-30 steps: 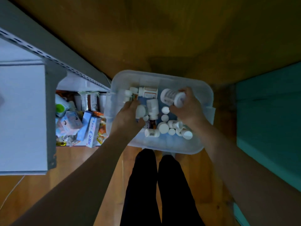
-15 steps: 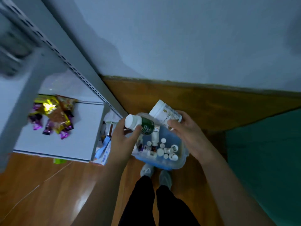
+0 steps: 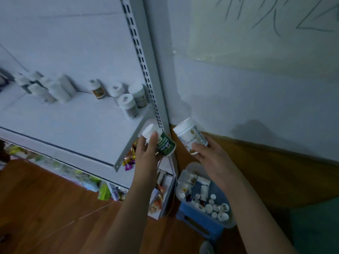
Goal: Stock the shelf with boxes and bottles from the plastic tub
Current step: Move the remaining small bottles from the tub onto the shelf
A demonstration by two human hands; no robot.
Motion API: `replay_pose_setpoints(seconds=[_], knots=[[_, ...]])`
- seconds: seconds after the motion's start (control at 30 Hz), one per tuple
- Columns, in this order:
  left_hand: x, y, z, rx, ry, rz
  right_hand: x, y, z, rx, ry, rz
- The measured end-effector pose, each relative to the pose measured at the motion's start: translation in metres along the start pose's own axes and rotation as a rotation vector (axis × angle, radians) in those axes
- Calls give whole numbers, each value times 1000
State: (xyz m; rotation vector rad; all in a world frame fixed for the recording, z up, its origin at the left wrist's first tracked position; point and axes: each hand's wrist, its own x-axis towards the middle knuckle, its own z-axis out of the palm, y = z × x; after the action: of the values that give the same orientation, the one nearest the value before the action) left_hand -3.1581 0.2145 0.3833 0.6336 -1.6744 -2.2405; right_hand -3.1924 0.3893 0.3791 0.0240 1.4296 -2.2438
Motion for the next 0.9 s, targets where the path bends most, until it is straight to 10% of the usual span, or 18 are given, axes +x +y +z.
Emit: replay_pose_setpoints(seconds=[0.9], knots=[[0, 168, -418, -70, 141, 61, 56, 122, 419, -470, -273, -128]])
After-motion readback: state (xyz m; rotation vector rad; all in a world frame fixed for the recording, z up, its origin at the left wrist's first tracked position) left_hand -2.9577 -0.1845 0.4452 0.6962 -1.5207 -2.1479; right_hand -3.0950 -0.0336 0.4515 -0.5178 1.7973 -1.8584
